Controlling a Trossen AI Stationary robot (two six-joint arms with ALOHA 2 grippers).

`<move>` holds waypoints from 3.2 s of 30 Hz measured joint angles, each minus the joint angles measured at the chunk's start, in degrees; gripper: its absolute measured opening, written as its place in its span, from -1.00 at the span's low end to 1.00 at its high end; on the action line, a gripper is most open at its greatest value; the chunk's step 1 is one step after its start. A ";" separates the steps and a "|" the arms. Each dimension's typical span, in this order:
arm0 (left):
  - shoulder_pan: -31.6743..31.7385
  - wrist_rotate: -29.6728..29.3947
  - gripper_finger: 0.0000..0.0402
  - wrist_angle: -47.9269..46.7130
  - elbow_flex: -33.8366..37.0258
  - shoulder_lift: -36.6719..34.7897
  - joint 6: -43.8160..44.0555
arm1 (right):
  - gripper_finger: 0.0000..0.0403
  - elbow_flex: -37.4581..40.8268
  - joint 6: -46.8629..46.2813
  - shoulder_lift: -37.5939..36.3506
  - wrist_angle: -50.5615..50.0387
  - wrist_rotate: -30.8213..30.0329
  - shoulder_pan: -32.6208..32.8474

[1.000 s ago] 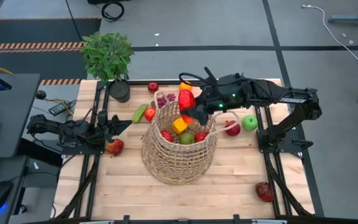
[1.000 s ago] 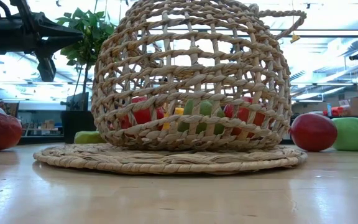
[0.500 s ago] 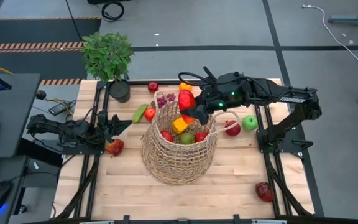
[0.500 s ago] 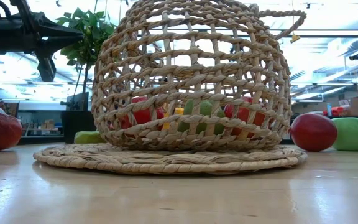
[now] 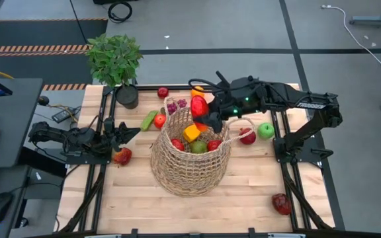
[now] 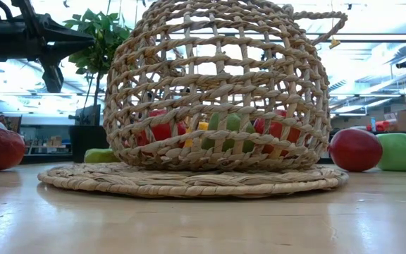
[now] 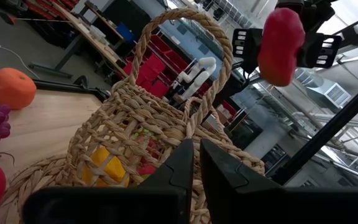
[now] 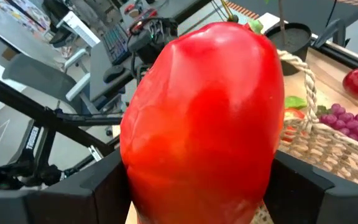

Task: Build produce basket
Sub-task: Put the red mango into the brown basket

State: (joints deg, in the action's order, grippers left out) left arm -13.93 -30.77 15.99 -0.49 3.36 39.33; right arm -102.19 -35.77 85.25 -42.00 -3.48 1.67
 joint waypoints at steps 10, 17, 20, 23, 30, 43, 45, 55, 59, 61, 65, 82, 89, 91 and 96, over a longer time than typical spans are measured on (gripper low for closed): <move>-0.02 0.01 -0.83 0.00 0.02 0.00 0.00 | 0.48 0.00 -0.02 0.00 -1.85 0.15 0.08; 0.00 0.01 -0.83 0.00 0.02 0.02 0.00 | 0.48 0.00 -0.04 0.00 -1.53 0.15 0.20; 0.00 0.00 -0.82 0.00 0.00 0.00 0.00 | 0.48 0.00 -0.04 0.00 -1.46 0.15 0.00; -0.02 0.01 -0.82 -0.02 0.02 0.00 0.00 | 0.48 0.00 0.23 0.00 -1.44 0.15 0.02; 0.00 0.01 -0.84 0.00 0.02 0.01 0.00 | 0.48 0.00 4.29 0.00 -1.42 0.11 0.02; 0.00 0.01 -0.82 0.00 0.00 0.02 0.00 | 0.48 -0.07 47.60 2.05 -3.13 -4.15 0.50; 0.00 -0.01 -0.82 0.00 0.00 0.00 0.00 | 0.48 -0.06 51.67 3.67 -3.83 -4.18 0.48; -0.01 -0.01 -0.82 -0.02 0.01 0.00 0.00 | 0.48 0.00 72.81 11.16 -6.49 -9.65 0.48; 0.00 0.00 -0.82 -0.02 0.01 0.00 0.00 | 0.48 0.00 81.61 11.30 -7.47 -9.06 0.50; -0.01 -0.01 -0.82 -0.02 0.00 0.01 0.00 | 0.48 0.00 83.15 11.30 -6.87 -6.91 -0.09; -0.02 0.01 -0.83 -0.02 0.02 0.00 0.00 | 0.48 -0.12 77.25 12.00 -5.86 2.11 -2.78; -0.01 0.01 -0.82 -0.31 0.02 0.01 0.00 | 0.48 -0.02 70.63 21.68 -18.88 14.32 -5.57; 0.00 0.01 -0.83 -0.05 0.02 0.02 0.00 | 0.48 -0.01 69.00 22.10 -20.47 15.74 -7.46; 0.00 0.01 -0.82 -0.07 0.02 0.02 0.00 | 0.48 -0.02 68.65 22.10 -20.65 16.31 -7.87; -0.01 -0.01 -0.83 -0.04 0.02 0.02 0.00 | 0.48 -0.02 66.34 22.54 -22.15 18.51 -8.54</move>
State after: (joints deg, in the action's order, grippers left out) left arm -13.94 -30.79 15.94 -0.47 3.38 39.33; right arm -102.21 30.58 107.80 -64.16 15.03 -6.87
